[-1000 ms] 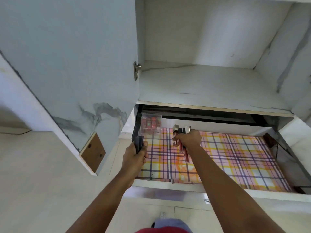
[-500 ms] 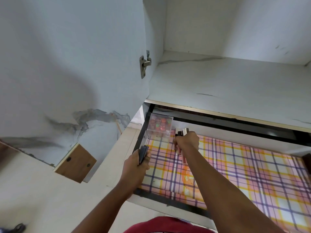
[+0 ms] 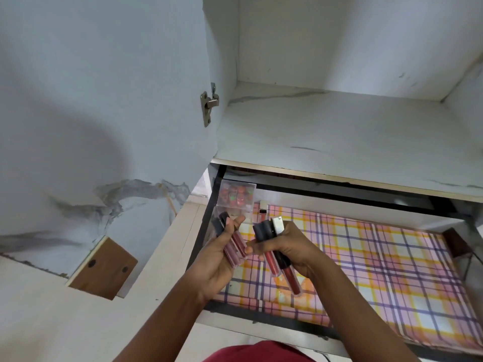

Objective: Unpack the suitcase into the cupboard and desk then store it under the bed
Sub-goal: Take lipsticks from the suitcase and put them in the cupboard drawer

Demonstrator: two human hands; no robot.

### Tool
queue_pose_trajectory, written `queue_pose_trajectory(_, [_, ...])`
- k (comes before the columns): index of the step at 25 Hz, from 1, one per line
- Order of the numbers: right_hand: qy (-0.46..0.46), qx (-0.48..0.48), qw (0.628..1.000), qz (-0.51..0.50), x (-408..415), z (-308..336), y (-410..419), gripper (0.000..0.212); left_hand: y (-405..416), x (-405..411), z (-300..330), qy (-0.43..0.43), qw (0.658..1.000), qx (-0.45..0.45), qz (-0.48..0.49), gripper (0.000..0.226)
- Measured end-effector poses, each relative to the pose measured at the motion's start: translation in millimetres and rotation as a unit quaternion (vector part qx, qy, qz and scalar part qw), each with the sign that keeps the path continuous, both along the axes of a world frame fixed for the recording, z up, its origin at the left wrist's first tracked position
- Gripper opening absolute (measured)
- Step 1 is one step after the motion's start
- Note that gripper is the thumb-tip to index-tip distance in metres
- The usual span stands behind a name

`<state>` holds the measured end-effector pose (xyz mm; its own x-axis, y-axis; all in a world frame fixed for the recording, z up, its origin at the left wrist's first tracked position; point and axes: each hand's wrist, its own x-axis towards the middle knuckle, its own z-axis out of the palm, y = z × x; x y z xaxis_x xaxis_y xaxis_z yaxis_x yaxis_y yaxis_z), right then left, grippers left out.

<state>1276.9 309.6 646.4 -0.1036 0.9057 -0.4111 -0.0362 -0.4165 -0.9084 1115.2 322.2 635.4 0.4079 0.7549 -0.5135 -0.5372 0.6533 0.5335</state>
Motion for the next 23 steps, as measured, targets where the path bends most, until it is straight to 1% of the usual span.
queue_pose_trajectory(2, [0.008,0.014,1.000,0.001,-2,3,-8,0.022,1,5,-2,-0.002,0.999,0.006,-0.034,0.043])
queue_pose_trajectory(4, [-0.002,0.004,0.999,-0.042,7,2,-12,0.023,2,9,-6,0.018,0.999,0.015,-0.045,0.040])
queue_pose_trajectory(5, [-0.014,-0.015,0.996,-0.085,13,-1,-11,0.025,3,9,-9,0.062,0.997,0.021,-0.046,0.035])
queue_pose_trajectory(7, [-0.057,-0.078,0.976,-0.193,26,-15,0,0.030,7,6,-13,0.185,0.982,0.013,-0.041,0.023])
queue_pose_trajectory(8, [-0.092,-0.109,0.960,-0.239,31,-25,10,0.032,6,3,-14,0.221,0.975,-0.005,-0.037,0.019])
queue_pose_trajectory(9, [-0.137,-0.130,0.945,-0.267,33,-32,20,0.033,5,1,-13,0.233,0.971,-0.024,-0.039,0.019])
queue_pose_trajectory(11, [-0.211,-0.143,0.927,-0.274,32,-43,38,0.028,3,-3,-11,0.248,0.967,-0.046,-0.049,0.019])
queue_pose_trajectory(14, [-0.249,-0.144,0.923,-0.256,23,-54,51,0.026,-2,-8,-13,0.267,0.961,-0.051,-0.053,0.016])
queue_pose_trajectory(16, [-0.248,-0.146,0.924,-0.251,18,-62,53,0.025,-5,-12,-13,0.268,0.961,-0.034,-0.060,0.016])
queue_pose_trajectory(18, [-0.226,-0.143,0.925,-0.269,16,-63,53,0.024,-6,-13,-9,0.269,0.961,-0.018,-0.058,0.016])
queue_pose_trajectory(20, [-0.178,-0.132,0.926,-0.306,19,-57,50,0.026,-4,-12,-7,0.267,0.962,-0.015,-0.047,0.014])
queue_pose_trajectory(21, [-0.143,-0.124,0.932,-0.308,21,-51,46,0.027,-2,-11,-6,0.266,0.963,-0.012,-0.045,0.014])
queue_pose_trajectory(22, [-0.108,-0.116,0.946,-0.284,23,-44,41,0.028,0,-10,-5,0.265,0.963,-0.006,-0.047,0.014])
queue_pose_trajectory(23, [-0.078,-0.111,0.963,-0.232,23,-35,34,0.030,3,-9,-6,0.265,0.963,0.003,-0.052,0.015])
